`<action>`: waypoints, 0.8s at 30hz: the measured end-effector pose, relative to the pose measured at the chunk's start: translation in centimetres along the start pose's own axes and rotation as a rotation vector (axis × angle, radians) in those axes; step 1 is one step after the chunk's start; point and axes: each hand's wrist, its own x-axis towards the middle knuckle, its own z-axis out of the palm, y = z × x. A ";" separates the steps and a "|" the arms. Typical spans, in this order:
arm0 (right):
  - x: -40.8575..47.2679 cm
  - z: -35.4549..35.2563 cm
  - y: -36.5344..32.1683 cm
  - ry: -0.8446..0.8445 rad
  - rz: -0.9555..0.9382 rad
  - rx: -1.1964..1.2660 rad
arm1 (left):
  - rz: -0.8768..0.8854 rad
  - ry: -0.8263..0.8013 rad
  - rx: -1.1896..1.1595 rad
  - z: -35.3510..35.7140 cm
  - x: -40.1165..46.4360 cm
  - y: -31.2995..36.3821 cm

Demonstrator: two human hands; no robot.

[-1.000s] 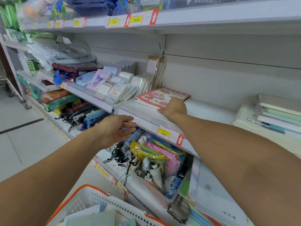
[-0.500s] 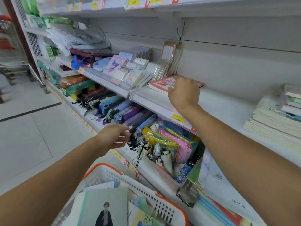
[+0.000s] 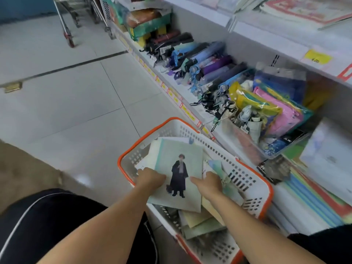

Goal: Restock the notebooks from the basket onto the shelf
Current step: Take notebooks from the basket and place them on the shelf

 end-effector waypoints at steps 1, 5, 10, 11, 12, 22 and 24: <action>0.0 0.2 0.0 0.004 0.026 0.062 | -0.001 -0.015 -0.012 0.0 0.1 -0.2; 0.1 -0.1 -0.4 -0.166 0.216 0.578 | 0.070 -0.004 -0.051 -0.1 0.0 0.6; 0.1 -2.2 0.1 -0.181 0.182 0.562 | 0.133 -0.327 -0.314 -1.4 -2.4 2.7; 0.1 -2.9 -0.2 -0.168 0.132 0.569 | 0.159 -0.438 -0.385 -2.0 -3.0 3.1; 0.1 -3.8 -0.7 -0.182 0.081 0.625 | 0.188 -0.498 -0.465 -2.7 -3.6 3.6; 1.8 -8.3 2.1 -0.151 -0.124 -0.079 | 0.415 0.098 -0.748 -11.4 -4.3 8.3; 1.0 -6.3 3.0 -0.145 -0.134 0.053 | 0.389 0.078 -0.735 -11.4 -4.1 7.9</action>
